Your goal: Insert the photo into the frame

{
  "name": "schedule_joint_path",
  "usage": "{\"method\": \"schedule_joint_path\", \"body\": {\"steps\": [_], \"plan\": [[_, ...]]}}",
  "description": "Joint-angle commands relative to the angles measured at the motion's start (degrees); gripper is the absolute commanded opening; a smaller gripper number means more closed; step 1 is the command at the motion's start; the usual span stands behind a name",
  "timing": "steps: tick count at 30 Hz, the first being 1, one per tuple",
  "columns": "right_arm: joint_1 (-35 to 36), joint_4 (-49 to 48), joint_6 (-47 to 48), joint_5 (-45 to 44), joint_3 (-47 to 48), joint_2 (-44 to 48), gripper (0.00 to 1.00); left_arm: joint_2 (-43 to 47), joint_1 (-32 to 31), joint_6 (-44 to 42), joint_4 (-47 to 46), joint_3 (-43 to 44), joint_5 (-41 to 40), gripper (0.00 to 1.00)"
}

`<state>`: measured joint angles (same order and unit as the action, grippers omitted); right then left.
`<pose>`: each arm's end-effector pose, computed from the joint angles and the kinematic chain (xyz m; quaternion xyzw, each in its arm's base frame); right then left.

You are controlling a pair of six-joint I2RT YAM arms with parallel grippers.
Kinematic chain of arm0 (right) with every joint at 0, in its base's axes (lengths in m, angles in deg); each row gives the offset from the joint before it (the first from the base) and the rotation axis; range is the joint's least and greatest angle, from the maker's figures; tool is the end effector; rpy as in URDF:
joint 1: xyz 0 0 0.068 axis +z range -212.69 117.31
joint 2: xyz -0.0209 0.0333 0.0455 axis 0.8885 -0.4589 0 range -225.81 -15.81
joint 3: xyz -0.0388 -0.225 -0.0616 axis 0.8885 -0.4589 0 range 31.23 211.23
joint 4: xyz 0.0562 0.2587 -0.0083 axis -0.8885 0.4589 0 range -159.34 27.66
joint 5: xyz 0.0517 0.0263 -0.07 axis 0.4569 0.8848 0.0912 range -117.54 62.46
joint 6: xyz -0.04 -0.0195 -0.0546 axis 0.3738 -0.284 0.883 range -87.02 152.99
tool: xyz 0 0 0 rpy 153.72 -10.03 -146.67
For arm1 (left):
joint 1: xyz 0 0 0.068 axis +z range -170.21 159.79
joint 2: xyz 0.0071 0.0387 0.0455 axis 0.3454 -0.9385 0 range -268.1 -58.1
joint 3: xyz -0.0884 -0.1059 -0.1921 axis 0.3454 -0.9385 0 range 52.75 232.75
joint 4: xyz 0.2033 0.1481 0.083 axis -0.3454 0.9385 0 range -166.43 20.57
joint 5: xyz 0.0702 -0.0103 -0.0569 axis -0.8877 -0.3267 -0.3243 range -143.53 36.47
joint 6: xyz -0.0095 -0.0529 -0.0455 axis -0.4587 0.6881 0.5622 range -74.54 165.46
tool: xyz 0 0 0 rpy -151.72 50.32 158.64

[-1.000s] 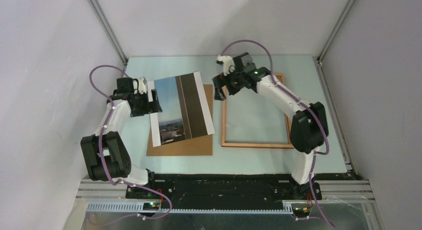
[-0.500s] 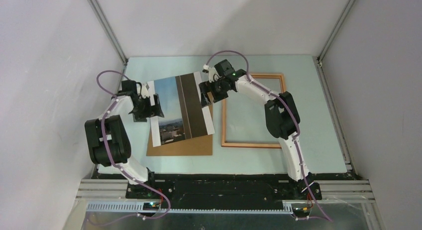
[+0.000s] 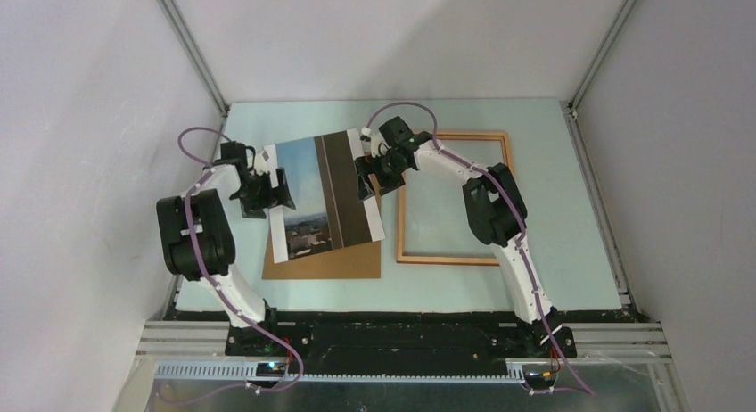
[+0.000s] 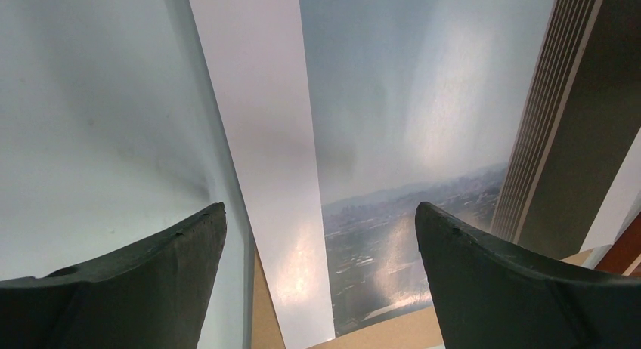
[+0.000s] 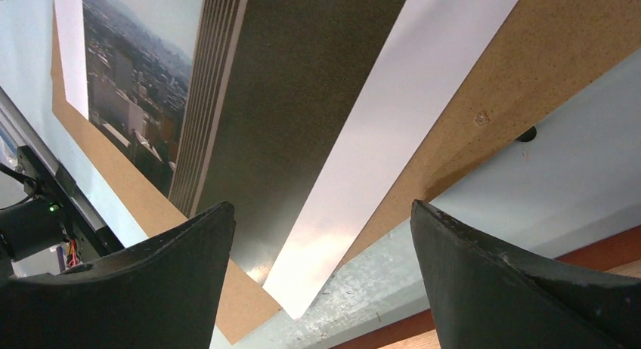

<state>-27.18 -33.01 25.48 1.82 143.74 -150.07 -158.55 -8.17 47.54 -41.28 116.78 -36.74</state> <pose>0.3881 0.3115 0.1336 -0.2926 0.8856 0.3243 0.1581 0.3337 0.0540 0.1142 -0.0968 0.9720 -0.1299 0.1703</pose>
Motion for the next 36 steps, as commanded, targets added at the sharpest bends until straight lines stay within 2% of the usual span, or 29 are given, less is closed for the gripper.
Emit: {"method": "schedule_joint_path", "body": {"steps": [1, 13, 36], "plan": [[-0.07, -0.55, -0.85, 1.15, -0.03, -0.12, 0.89, -1.32, 0.58, 1.25, -0.53, 3.29, 1.71, 0.99], [-0.05, -1.53, -2.42, 3.83, -0.44, -2.49, 0.88, -4.19, 0.52, 2.11, -0.68, 4.62, 4.3, 0.98], [-2.47, -4.43, -8.91, 14.92, -0.65, -5.28, 0.86, 0.18, 0.63, 1.1, -1.59, 2.94, 15.14, 0.96]]}}
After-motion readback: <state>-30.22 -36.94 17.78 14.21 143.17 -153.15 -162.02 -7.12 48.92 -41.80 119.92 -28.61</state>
